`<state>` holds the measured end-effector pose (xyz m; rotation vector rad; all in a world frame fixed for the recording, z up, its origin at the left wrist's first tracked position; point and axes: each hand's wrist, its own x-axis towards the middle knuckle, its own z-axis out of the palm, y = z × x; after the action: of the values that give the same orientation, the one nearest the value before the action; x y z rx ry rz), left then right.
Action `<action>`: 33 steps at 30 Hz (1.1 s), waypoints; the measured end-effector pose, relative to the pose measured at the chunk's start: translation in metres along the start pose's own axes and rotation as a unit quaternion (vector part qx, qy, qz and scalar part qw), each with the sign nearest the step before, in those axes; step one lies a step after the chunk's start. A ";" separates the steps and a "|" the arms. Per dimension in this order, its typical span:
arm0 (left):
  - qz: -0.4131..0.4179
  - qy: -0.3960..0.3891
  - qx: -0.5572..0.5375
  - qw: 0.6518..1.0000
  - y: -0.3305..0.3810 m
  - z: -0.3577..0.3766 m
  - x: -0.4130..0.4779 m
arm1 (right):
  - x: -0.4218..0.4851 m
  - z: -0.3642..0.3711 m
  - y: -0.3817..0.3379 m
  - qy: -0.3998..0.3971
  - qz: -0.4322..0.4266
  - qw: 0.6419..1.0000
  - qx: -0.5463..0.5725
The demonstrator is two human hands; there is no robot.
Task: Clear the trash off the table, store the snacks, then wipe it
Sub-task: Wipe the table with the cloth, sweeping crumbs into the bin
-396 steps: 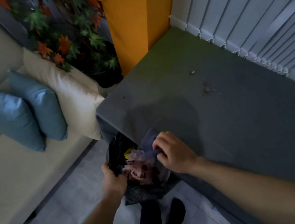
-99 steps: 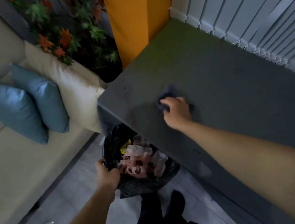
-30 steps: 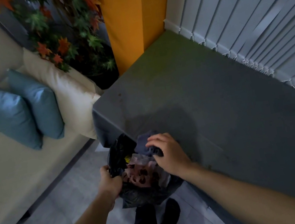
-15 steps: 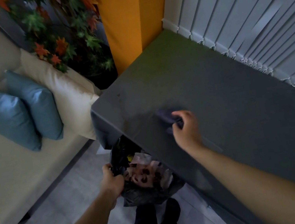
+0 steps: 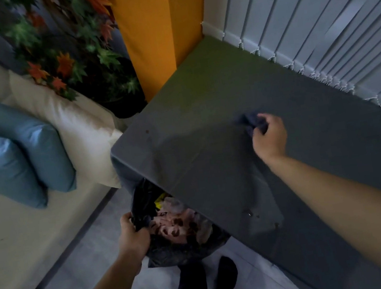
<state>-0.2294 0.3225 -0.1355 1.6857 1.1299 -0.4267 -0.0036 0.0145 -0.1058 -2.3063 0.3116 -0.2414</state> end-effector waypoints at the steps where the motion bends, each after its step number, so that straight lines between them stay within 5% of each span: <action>1: -0.002 -0.002 0.000 1.000 0.002 -0.001 0.003 | 0.013 0.003 0.000 0.015 0.064 0.998 0.001; 3: -0.009 -0.008 0.006 1.000 0.005 -0.003 0.008 | 0.023 0.012 -0.003 0.000 0.102 0.993 -0.061; 5: -0.017 -0.015 0.010 1.000 0.009 -0.003 0.014 | 0.012 0.022 -0.011 -0.055 0.004 0.990 -0.131; 9: -0.024 -0.023 0.009 0.999 0.015 -0.001 0.022 | -0.012 0.034 -0.026 -0.196 -0.208 0.958 -0.030; 11: -0.027 -0.027 0.004 0.999 0.016 -0.002 0.025 | 0.004 0.039 -0.035 -0.169 -0.228 0.959 -0.003; 15: -0.033 -0.033 0.000 0.999 0.014 -0.004 0.032 | 0.062 0.058 -0.046 0.046 -0.021 0.998 0.025; 18: -0.032 -0.032 0.001 0.999 0.011 -0.004 0.034 | 0.082 0.077 -0.052 0.009 0.104 0.994 -0.027; 21: -0.038 -0.033 0.012 0.999 0.011 -0.004 0.037 | 0.064 0.090 -0.057 -0.109 -0.064 0.984 -0.129; 26: -0.041 -0.036 0.027 0.998 0.013 -0.005 0.039 | 0.019 0.094 -0.067 -0.321 -0.324 0.890 -0.004; 30: -0.045 -0.042 0.025 0.998 0.014 -0.005 0.036 | 0.022 0.092 -0.057 -0.208 -0.260 0.940 -0.070; 33: -0.052 -0.048 0.024 0.997 0.013 -0.003 0.032 | 0.001 0.085 -0.052 -0.246 -0.293 0.922 -0.063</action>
<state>-0.2034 0.3398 -0.1500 1.6343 1.1475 -0.5978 0.0275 0.1072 -0.1258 -2.4380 -0.6422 0.0773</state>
